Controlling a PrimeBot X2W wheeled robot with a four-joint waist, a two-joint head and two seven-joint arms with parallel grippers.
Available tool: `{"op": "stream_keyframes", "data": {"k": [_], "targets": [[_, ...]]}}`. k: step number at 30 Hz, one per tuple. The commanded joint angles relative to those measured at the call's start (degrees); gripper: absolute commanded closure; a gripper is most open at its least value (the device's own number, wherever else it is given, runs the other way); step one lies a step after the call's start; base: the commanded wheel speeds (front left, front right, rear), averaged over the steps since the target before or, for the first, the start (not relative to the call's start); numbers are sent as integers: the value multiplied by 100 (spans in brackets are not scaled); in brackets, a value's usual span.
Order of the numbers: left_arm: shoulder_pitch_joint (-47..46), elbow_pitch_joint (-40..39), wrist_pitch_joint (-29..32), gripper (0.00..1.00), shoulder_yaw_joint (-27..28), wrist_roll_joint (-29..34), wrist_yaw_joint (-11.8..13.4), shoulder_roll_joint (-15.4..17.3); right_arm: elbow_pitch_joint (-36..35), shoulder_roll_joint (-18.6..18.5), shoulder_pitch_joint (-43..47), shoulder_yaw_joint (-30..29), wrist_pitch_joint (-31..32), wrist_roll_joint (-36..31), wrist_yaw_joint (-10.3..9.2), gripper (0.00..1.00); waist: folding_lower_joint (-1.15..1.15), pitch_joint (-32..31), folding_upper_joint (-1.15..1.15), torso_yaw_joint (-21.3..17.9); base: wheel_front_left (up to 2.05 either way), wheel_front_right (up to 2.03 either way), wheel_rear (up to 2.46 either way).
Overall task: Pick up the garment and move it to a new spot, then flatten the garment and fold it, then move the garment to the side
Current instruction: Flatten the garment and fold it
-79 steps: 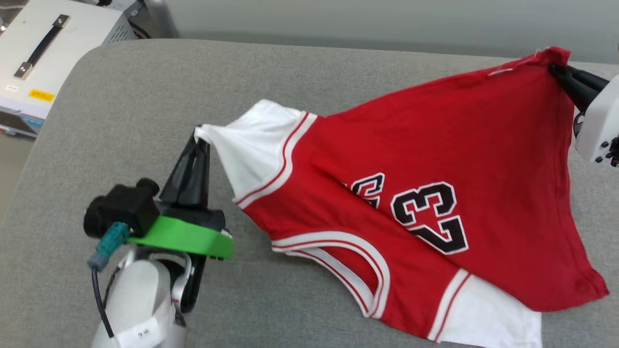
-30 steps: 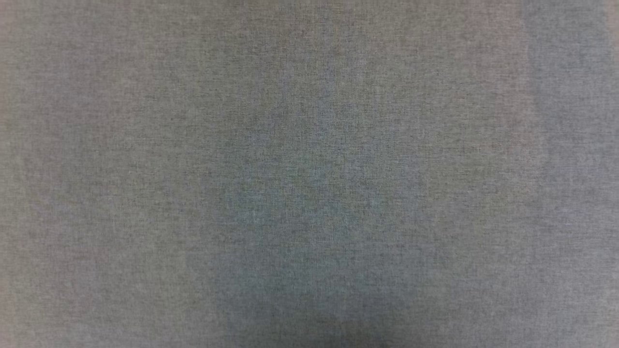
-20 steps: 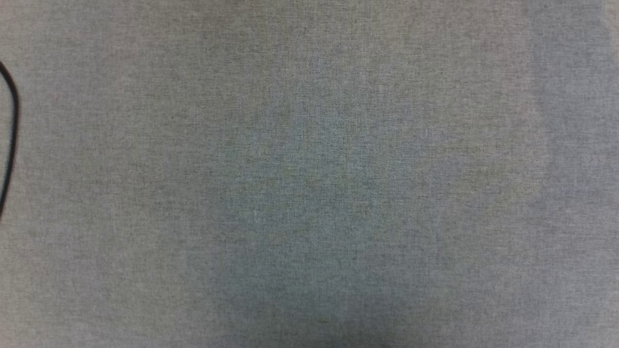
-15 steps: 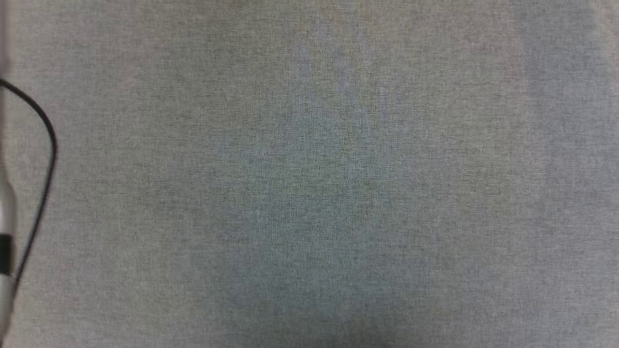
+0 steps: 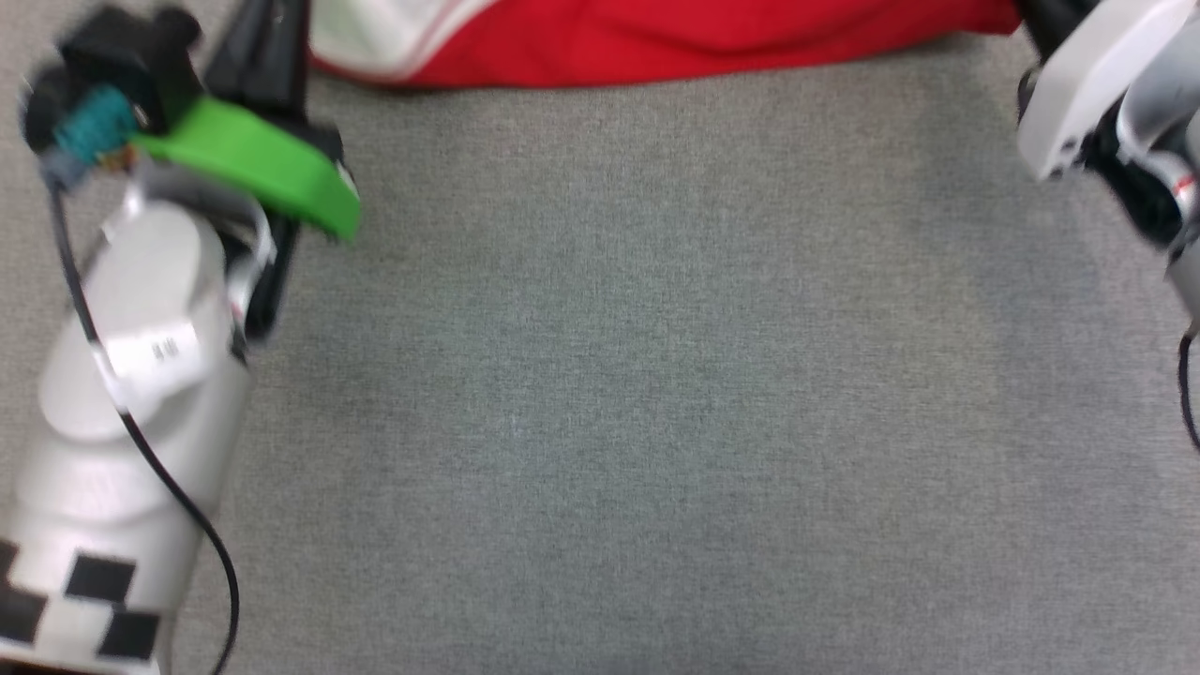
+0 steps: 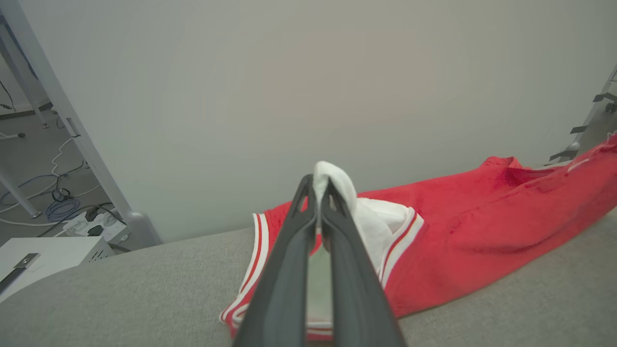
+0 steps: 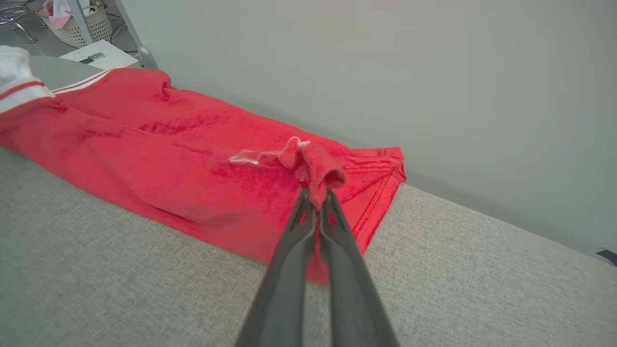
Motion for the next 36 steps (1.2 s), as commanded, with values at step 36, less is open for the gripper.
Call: {"op": "stream_keyframes", "data": {"k": [36], "targets": [[6000,-1150,77,100,-177,-982,758,-159,-1137,-858,5126,-37,-363,972,-2,100,0,-2874,0,7,0,0,0]]}}
